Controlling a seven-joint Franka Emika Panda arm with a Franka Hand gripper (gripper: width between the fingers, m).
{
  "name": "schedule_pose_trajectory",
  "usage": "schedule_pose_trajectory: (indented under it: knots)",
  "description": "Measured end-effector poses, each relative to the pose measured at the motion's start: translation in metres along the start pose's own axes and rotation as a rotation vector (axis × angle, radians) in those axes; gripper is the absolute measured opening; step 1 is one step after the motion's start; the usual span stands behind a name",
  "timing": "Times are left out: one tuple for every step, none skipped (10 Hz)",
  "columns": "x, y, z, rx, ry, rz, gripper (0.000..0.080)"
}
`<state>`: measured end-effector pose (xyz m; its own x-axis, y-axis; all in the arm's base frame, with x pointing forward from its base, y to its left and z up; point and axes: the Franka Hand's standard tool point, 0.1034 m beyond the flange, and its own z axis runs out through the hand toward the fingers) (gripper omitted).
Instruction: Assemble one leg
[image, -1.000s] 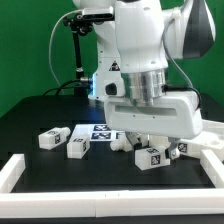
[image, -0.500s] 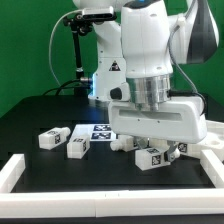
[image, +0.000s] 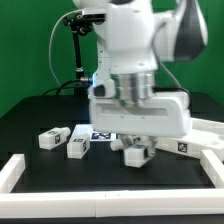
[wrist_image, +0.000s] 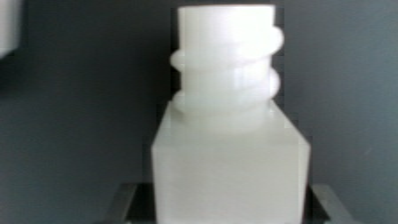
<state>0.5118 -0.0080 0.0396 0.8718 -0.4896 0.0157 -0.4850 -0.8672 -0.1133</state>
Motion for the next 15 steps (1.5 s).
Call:
schedule_pose_trajectory:
  knots:
    - [0.007, 0.008, -0.012, 0.001, 0.001, -0.053, 0.0271]
    - [0.010, 0.013, -0.020, 0.002, 0.019, -0.075, 0.0271]
    - [0.009, 0.016, -0.019, 0.000, 0.023, -0.079, 0.0271]
    - [0.008, 0.014, -0.018, -0.001, 0.020, -0.081, 0.0271]
    - [0.008, 0.014, -0.017, -0.001, 0.020, -0.081, 0.0271]
    - [0.008, 0.014, -0.017, -0.001, 0.020, -0.081, 0.0271]
    - [0.007, 0.016, -0.014, -0.005, 0.020, -0.088, 0.0271]
    - [0.005, 0.022, -0.003, -0.018, 0.021, -0.116, 0.0271]
    - [0.002, 0.042, 0.006, -0.035, 0.018, -0.163, 0.0271]
    - [-0.004, 0.066, 0.011, -0.053, 0.009, -0.196, 0.0271]
    - [-0.008, 0.092, 0.015, -0.069, 0.000, -0.235, 0.0271]
    - [-0.010, 0.113, 0.017, -0.080, -0.005, -0.253, 0.0271]
    - [-0.012, 0.127, 0.017, -0.086, -0.007, -0.264, 0.0271]
    - [-0.014, 0.139, 0.018, -0.093, -0.004, -0.257, 0.0271]
    - [-0.016, 0.145, 0.018, -0.099, 0.002, -0.252, 0.0271]
